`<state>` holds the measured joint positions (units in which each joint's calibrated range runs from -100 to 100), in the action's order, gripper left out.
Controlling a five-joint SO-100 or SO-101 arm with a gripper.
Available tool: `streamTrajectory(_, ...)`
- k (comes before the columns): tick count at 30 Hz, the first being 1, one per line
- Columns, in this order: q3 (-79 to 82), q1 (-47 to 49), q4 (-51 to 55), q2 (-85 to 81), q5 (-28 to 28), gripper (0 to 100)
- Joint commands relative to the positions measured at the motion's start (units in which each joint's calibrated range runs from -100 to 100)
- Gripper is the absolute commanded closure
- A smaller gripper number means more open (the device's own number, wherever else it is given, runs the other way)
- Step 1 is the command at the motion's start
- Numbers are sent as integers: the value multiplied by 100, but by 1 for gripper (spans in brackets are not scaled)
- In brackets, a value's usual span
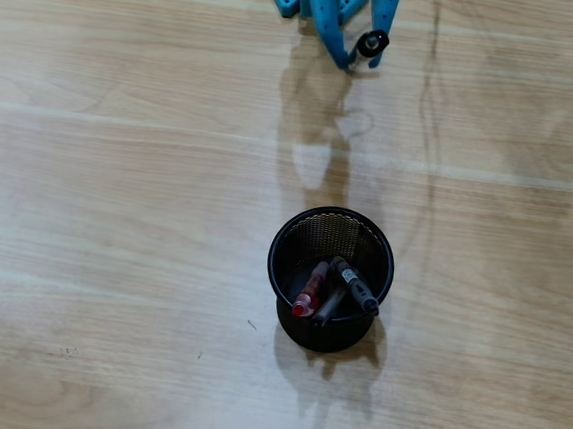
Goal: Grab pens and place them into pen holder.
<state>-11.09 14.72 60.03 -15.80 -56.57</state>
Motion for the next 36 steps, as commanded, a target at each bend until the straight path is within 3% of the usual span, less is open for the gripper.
streamTrajectory(1,602,87,-1899,-224,-186,98)
streamTrajectory(7,2512,23,-4833,-216,-359,98)
streamTrajectory(13,3924,-187,-6582,-207,-385,98)
streamTrajectory(31,4476,-507,-6892,506,-369,97)
streamTrajectory(36,4467,-489,-6892,574,-322,85)
